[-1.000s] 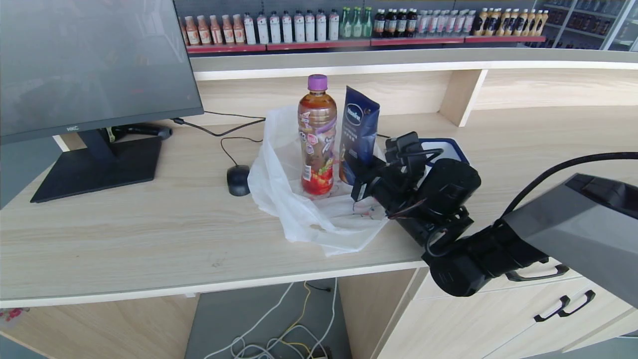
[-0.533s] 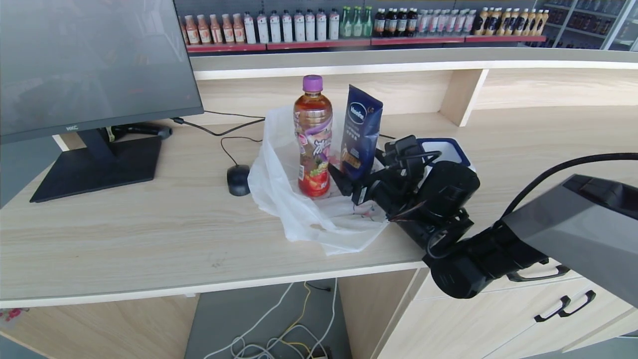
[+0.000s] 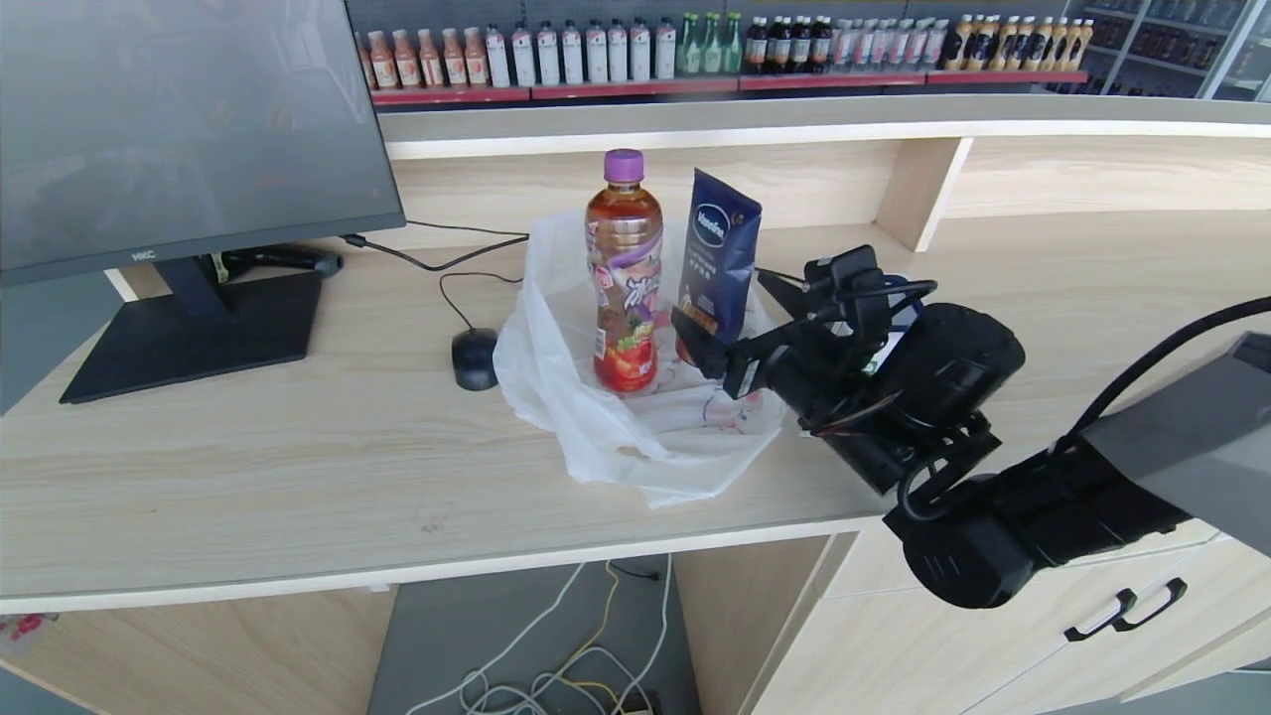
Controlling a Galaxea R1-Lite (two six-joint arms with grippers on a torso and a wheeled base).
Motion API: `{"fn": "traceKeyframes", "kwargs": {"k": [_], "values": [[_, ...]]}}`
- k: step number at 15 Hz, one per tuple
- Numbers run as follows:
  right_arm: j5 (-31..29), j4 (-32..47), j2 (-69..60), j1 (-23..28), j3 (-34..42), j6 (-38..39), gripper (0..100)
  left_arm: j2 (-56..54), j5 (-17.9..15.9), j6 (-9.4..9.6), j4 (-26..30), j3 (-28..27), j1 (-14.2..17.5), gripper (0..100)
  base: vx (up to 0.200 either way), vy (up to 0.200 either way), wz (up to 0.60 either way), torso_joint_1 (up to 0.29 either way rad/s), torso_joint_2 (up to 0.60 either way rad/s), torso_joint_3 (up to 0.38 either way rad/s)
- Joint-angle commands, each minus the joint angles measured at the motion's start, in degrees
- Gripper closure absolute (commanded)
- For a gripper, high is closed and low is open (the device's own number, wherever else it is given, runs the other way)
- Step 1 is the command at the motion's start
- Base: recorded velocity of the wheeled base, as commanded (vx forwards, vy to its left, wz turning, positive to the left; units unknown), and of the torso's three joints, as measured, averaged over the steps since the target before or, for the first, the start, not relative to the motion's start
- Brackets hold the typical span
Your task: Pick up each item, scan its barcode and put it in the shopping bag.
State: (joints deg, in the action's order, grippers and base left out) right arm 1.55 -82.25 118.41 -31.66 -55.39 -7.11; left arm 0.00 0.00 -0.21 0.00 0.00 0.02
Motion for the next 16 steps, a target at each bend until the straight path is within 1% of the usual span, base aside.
{"fn": "traceKeyframes", "kwargs": {"k": [1,3,5,8,9,12,13,14,15,16], "values": [[0.03,-0.10,-4.85,-0.16,2.31,-0.10,0,0.00,0.00,0.03,0.00,0.00,0.06,0,0.000,0.000,0.00,0.000,0.00,0.000],[0.12,-0.19,-8.63,-0.16,4.94,-0.10,0,0.00,0.00,-0.06,0.00,0.00,0.06,0,0.000,0.000,0.00,0.000,0.00,0.000],[0.21,-0.63,-14.96,-0.16,9.16,-0.10,0,0.00,0.00,-0.06,0.00,0.00,-0.02,0,0.000,0.000,0.00,0.000,0.00,0.000],[0.30,-0.81,-26.21,-0.07,17.25,0.43,0,0.00,0.00,-0.06,0.00,0.00,-0.02,0,0.000,0.000,0.00,0.000,0.00,0.000],[0.30,-1.16,-30.69,-0.07,20.94,0.52,0,0.00,0.00,-0.06,0.00,0.00,-0.02,0,0.000,0.000,0.00,0.000,0.00,0.000],[0.21,-0.98,-47.57,-1.04,35.18,0.43,0,0.00,0.00,-0.06,0.00,0.00,0.06,0,0.000,0.000,0.00,0.000,0.00,0.000],[0.12,-0.63,-56.44,-0.95,42.74,0.43,0,0.00,0.00,0.03,0.00,0.00,-0.02,0,0.000,0.000,0.00,0.000,0.00,0.000],[0.12,-0.02,-61.19,-0.77,46.87,0.43,0,0.00,0.00,0.03,0.00,0.00,0.06,0,0.000,0.000,0.00,0.000,0.00,0.000],[0.12,0.69,-67.61,-0.60,53.37,0.08,0,0.00,0.00,0.03,0.00,0.00,-0.02,0,0.000,0.000,0.00,0.000,0.00,0.000],[-0.05,2.45,-72.09,-0.68,55.39,-0.45,0,0.00,0.00,-0.06,0.00,0.00,-0.02,0,0.000,0.000,0.00,0.000,0.00,0.000]]}}
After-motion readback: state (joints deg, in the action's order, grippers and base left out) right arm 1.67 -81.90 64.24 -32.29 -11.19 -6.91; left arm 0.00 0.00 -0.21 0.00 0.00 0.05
